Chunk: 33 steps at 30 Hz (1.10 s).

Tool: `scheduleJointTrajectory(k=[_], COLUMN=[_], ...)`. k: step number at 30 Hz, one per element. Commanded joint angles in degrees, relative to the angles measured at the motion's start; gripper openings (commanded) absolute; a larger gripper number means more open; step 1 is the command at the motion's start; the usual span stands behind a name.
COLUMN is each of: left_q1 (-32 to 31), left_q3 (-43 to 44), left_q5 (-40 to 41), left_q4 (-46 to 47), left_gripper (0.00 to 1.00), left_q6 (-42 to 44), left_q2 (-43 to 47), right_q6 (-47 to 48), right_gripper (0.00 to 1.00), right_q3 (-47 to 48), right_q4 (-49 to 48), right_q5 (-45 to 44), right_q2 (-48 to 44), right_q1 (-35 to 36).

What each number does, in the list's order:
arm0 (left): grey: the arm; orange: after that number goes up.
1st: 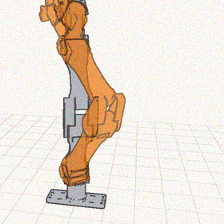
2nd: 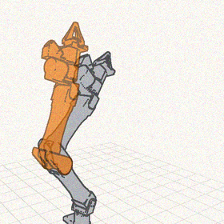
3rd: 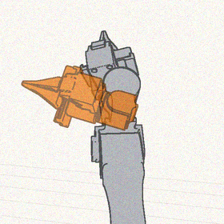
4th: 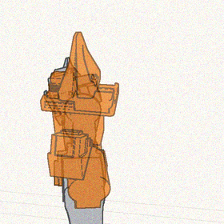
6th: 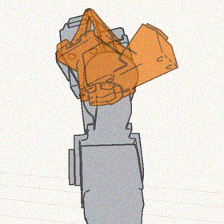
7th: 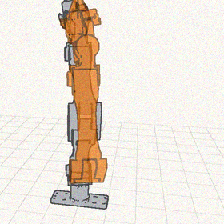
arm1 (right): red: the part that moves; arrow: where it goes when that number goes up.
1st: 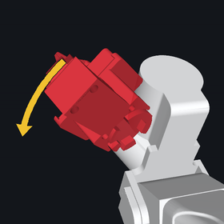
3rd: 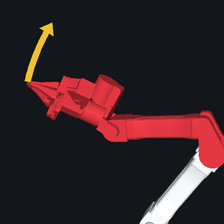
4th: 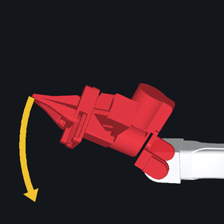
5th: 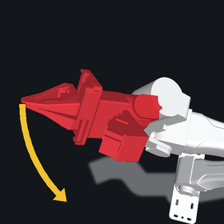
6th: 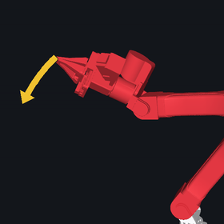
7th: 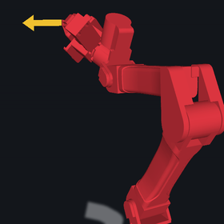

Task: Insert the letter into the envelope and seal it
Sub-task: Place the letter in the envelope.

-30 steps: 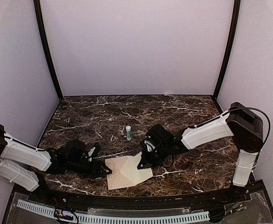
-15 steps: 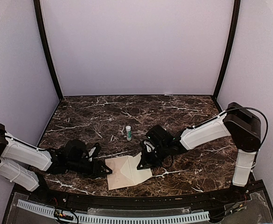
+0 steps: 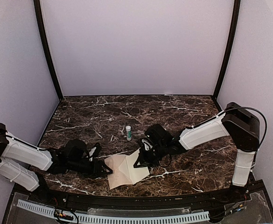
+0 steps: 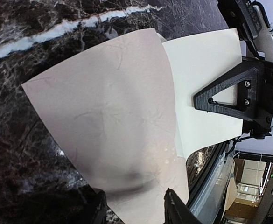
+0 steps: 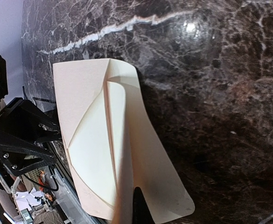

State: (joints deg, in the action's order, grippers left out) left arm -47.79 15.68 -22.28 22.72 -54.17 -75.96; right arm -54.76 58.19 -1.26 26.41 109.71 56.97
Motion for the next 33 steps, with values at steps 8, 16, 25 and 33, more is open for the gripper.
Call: scheduleJointTrajectory(k=[8, 16, 25, 33], left_q1=[0.12, 0.13, 0.07, 0.07], left_q3=[1.44, 1.79, -0.08, 0.18], left_q5=[6.5, 9.41, 7.17, 6.79], left_q4=[-13.76, -19.15, -14.84, -14.1], left_gripper=[0.38, 0.42, 0.43, 0.42], left_q6=[2.64, 3.26, 2.27, 2.44], left_q2=[2.52, 6.48, 4.42, 3.49], right_q6=[-1.39, -1.39, -0.7, -1.24], right_gripper=[0.0, 0.0, 0.0, 0.0], right_q3=[-0.19, -0.74, -0.28, 0.05], right_q4=[-3.76, -3.55, -2.22, 1.03], right_q5=[1.54, 1.19, 0.38, -2.71], right_q2=[-0.99, -0.07, 1.32, 0.56], right_q1=[0.25, 0.11, 0.11, 0.33])
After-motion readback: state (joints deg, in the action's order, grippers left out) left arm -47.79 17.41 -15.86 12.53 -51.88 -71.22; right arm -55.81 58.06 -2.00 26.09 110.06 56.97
